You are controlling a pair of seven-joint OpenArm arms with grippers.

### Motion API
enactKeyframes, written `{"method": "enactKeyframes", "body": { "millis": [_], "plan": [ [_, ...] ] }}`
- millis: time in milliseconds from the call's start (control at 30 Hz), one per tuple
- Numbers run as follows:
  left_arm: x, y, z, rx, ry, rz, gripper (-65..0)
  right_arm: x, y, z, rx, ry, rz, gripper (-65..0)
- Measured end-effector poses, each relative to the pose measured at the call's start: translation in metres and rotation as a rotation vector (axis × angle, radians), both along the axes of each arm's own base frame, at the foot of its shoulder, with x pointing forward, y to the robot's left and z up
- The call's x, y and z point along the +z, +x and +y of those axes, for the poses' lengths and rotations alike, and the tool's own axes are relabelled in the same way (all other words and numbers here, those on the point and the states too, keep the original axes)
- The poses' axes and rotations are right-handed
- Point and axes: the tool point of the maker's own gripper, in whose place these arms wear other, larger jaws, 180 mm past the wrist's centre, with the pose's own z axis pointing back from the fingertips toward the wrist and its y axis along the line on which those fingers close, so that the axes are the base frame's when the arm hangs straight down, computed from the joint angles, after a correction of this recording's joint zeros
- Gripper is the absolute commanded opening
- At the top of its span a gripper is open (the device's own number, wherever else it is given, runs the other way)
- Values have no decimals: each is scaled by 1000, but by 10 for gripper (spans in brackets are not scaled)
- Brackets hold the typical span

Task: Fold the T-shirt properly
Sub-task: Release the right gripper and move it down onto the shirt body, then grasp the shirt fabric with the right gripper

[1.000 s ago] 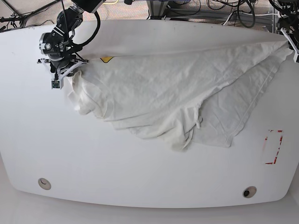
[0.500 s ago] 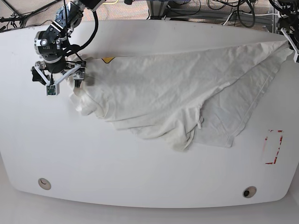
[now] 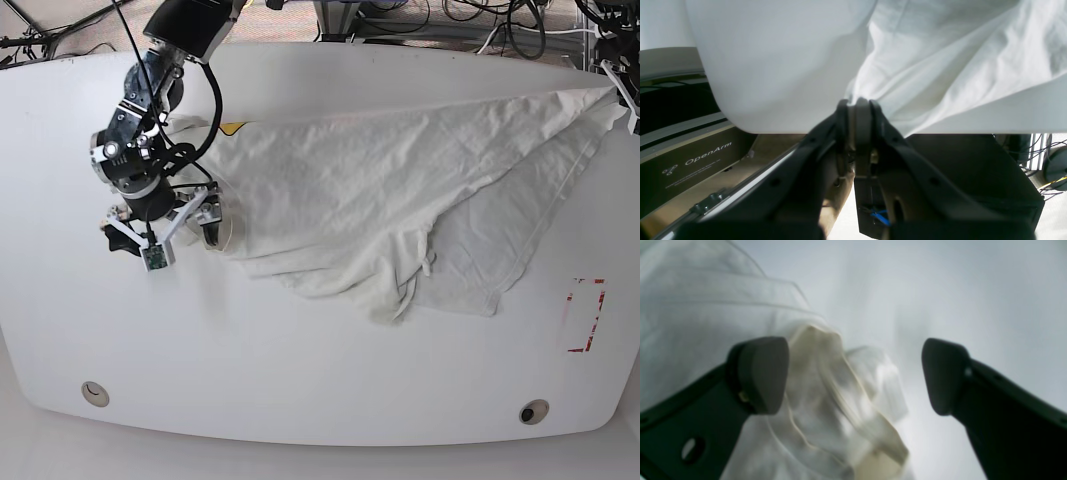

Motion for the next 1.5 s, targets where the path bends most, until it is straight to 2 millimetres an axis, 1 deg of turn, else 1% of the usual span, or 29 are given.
{"method": "enactKeyframes", "body": {
  "millis": [67, 200, 367, 467, 600, 767, 967, 1067, 1233, 1500],
  "plan": [
    [0, 0, 0, 0, 0, 0, -650, -3, 11, 10, 27, 18, 9, -59],
    [0, 0, 0, 1, 1, 0, -650, -18, 30, 31, 90, 50, 55, -59],
    [0, 1, 0, -2, 0, -2, -650, -35, 47, 53, 147, 92, 107, -59],
    [0, 1, 0, -2, 0, -3, -650, -41, 57, 66, 168, 141, 105, -59],
    [0, 1, -1, -1, 0, -2, -650, -49, 68, 76, 180, 191, 111, -59],
    [0, 1, 0, -2, 1, -2, -650, -64, 71, 77, 184, 223, 141, -59],
    [0, 1, -1, -2, 0, -2, -650, -81, 71, 77, 181, 260, 167, -59],
    [0, 1, 0, -2, 0, -2, -650, -84, 72, 74, 171, 270, 159, -59],
    [0, 1, 0, -1, -1, -2, -650, -83, 74, 71, 165, 272, 140, -59],
    [0, 1, 0, -1, 0, -2, -650, -88, 73, 77, 177, 287, 145, -60]
  ]
}}
